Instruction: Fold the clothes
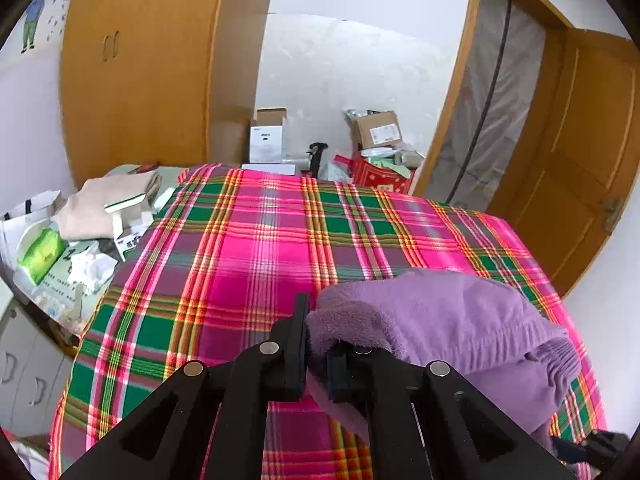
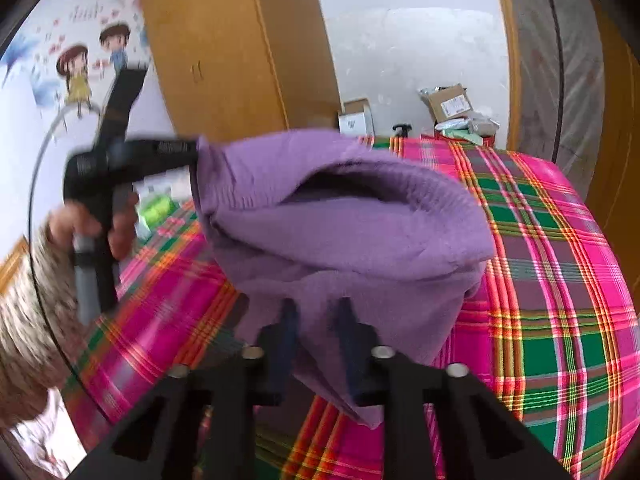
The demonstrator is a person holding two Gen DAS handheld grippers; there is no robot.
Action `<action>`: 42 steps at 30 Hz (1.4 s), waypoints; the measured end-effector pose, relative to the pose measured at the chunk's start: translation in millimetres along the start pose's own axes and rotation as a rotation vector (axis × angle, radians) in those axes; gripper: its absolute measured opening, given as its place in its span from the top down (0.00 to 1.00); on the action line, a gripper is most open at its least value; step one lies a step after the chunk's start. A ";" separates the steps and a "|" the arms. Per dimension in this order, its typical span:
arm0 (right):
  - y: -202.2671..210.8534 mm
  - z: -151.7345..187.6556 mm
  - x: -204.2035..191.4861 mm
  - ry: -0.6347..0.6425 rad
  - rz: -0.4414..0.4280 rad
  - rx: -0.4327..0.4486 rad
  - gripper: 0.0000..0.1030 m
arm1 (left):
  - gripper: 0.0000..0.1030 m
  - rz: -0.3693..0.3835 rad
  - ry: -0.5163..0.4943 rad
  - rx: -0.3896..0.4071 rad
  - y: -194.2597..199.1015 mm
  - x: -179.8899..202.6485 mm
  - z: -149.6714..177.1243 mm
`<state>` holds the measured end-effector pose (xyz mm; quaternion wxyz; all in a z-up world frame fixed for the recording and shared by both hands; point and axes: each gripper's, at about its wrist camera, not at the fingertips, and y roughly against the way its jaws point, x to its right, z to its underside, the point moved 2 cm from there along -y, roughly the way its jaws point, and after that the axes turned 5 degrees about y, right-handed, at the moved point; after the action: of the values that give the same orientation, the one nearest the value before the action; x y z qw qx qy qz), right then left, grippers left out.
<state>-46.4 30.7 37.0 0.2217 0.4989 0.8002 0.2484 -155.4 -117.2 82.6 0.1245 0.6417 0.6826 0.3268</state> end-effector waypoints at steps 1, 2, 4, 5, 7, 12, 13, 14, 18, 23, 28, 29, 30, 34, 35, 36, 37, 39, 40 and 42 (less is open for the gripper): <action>4.6 -2.8 1.9 0.000 0.014 0.016 0.95 | 0.93 -0.004 0.007 0.002 1.4 -2.0 0.5; 10.5 -5.1 3.7 -0.003 0.023 0.030 0.95 | 0.93 -0.005 0.015 0.004 3.0 -4.1 0.5; 19.7 -11.7 9.6 -0.019 0.056 0.053 0.96 | 0.93 0.001 0.038 0.008 8.7 -8.6 0.4; 25.1 -15.9 13.4 -0.027 0.081 0.069 0.96 | 0.93 0.006 0.048 0.010 11.7 -8.9 0.2; 36.2 -24.6 20.1 -0.036 0.120 0.104 0.96 | 0.93 0.015 0.064 0.018 18.9 -9.9 -1.3; 62.1 -55.0 33.2 -0.012 0.229 0.177 0.96 | 0.93 0.036 0.083 0.060 44.1 -10.9 -6.0; 69.1 -61.7 35.3 -0.005 0.253 0.198 0.96 | 0.93 0.039 0.084 0.070 49.5 -9.6 -7.2; 76.8 -68.6 37.7 0.000 0.275 0.225 0.96 | 0.93 0.048 0.093 0.081 55.8 -8.3 -8.7; 101.4 -92.5 47.6 0.009 0.352 0.302 0.96 | 0.94 0.086 0.111 0.130 79.3 -4.4 -14.5; 121.0 -125.2 53.5 0.039 0.443 0.386 0.96 | 0.94 0.124 0.120 0.180 101.6 2.1 -17.8; 109.3 -154.4 51.5 0.060 0.452 0.392 0.96 | 0.93 0.135 0.171 0.230 118.3 -4.8 -18.3; 100.3 -157.2 50.9 0.063 0.441 0.375 0.96 | 0.93 0.128 0.187 0.239 120.6 -9.7 -16.6; 89.1 -157.8 50.1 0.066 0.423 0.353 0.96 | 0.94 0.111 0.204 0.243 121.9 -16.6 -14.3; 37.8 -153.7 50.2 0.045 0.326 0.256 0.96 | 0.93 0.028 0.261 0.226 118.9 -47.2 -0.8; 24.6 -151.9 50.3 0.036 0.299 0.231 0.96 | 0.93 0.012 0.274 0.214 116.8 -54.0 3.3; 13.3 -149.1 49.7 0.028 0.276 0.211 0.96 | 0.94 -0.005 0.286 0.202 114.6 -60.7 7.5; 2.5 -145.9 47.8 0.022 0.253 0.193 0.96 | 0.94 -0.018 0.298 0.181 110.8 -67.5 13.2; -18.7 -140.8 42.5 0.026 0.222 0.151 0.96 | 0.94 -0.047 0.329 0.144 103.4 -81.0 25.2; -28.7 -138.3 39.3 0.031 0.214 0.131 0.96 | 0.94 -0.065 0.341 0.120 98.4 -87.8 32.0; -46.0 -135.7 34.4 0.035 0.194 0.095 0.96 | 0.94 -0.080 0.372 0.093 91.5 -98.9 43.7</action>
<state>-173.7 20.6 110.5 0.1586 0.5794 0.7628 0.2393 -42.5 -202.8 80.3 -0.0206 0.5478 0.7331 0.4026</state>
